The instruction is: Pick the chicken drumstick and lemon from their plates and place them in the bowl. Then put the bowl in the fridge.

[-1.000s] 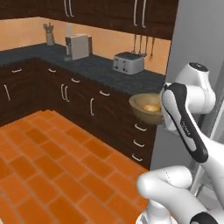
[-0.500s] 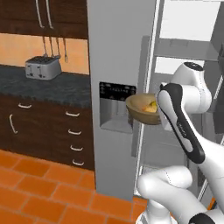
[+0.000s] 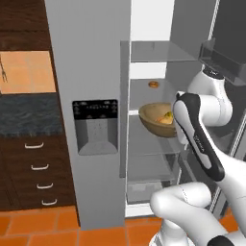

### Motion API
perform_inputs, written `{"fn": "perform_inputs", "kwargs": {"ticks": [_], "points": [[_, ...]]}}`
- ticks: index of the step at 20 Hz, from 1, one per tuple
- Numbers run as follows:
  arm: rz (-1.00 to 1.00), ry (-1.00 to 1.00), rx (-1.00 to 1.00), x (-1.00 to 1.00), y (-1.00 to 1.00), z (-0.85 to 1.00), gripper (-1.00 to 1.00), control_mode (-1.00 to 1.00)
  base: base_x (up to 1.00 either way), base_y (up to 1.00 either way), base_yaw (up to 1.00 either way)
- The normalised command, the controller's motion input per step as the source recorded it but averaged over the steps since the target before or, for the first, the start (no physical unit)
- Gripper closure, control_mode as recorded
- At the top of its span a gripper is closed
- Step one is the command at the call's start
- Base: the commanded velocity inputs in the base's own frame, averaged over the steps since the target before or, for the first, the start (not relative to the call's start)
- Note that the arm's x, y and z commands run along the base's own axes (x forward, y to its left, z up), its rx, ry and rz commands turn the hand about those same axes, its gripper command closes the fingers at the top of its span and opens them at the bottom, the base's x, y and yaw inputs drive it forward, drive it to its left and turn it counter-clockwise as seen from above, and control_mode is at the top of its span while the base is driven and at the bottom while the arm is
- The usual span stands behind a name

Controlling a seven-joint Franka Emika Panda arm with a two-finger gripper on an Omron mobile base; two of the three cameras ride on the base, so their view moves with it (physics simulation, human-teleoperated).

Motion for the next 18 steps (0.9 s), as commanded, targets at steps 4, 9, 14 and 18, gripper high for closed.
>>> {"fn": "perform_inputs", "kwargs": {"ticks": [4, 9, 14, 18], "points": [[0.0, 0.0, 0.0, 0.0, 0.0, 0.0, 1.0, 1.0, 0.24, 0.23, -0.29], [0.0, 0.0, 0.0, 0.0, 0.0, 0.0, 1.0, 1.0, 0.54, 0.45, -0.29], [0.0, 0.0, 0.0, 0.0, 0.0, 0.0, 1.0, 1.0, 0.74, 0.05, -0.05], [0.0, 0.0, 0.0, 0.0, 0.0, 0.0, 1.0, 1.0, 0.34, -0.02, 0.0]]}}
